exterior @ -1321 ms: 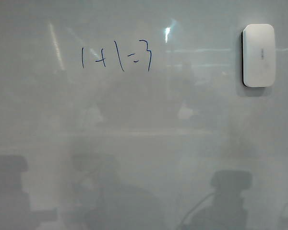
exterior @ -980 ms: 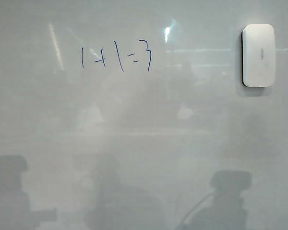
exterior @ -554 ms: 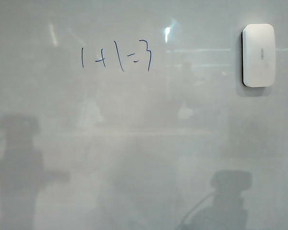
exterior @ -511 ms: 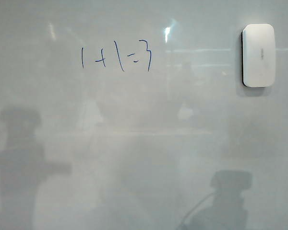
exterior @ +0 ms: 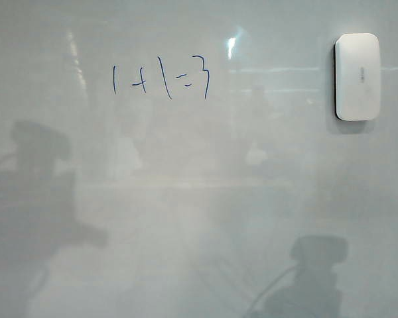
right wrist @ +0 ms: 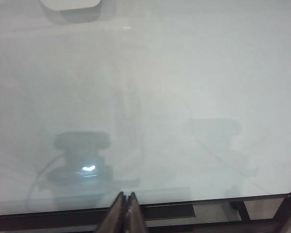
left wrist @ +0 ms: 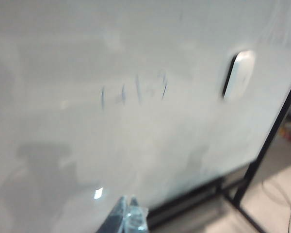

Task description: Grab the whiteboard eraser that is attached to the surface of the whiteboard and use it to clean the writing on the whiteboard.

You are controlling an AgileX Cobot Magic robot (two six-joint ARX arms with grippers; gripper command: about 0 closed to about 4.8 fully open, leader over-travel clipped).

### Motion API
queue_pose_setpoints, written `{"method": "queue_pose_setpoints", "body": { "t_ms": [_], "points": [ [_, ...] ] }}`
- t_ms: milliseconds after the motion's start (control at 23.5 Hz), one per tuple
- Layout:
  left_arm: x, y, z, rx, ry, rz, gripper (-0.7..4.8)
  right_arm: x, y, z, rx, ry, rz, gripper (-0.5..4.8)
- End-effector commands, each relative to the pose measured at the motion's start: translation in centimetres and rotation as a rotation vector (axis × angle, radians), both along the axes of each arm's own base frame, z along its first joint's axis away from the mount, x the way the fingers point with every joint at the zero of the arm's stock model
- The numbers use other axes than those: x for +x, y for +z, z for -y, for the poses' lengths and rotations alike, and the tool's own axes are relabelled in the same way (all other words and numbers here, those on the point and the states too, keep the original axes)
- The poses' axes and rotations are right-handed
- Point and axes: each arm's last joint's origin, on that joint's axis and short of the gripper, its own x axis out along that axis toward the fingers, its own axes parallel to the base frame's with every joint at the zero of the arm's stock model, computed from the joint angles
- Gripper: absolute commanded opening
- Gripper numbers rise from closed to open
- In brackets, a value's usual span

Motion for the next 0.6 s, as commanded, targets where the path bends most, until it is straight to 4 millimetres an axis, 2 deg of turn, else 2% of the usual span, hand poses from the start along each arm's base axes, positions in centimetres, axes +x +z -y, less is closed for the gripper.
{"method": "queue_pose_setpoints", "body": {
  "t_ms": [43,298,511,597],
  "points": [
    [-0.1,-1.0,-0.1,0.028,0.012,-0.096,-0.05,0.0,0.2,0.0,0.002,-0.002,0.018,-0.08],
    [0.3,-0.9,-0.1,0.100,0.047,-0.026,-0.05,0.0,0.2,0.0,0.002,-0.002,0.018,-0.08],
    [2.2,-1.1,0.4,0.076,0.068,0.072,-0.05,0.0,0.2,0.0,0.001,-0.001,0.018,-0.08],
    [3.1,-1.5,0.6,0.067,0.069,0.103,-0.05,0.0,0.3,0.1,-0.105,-0.011,0.024,-0.08]
  ]
}}
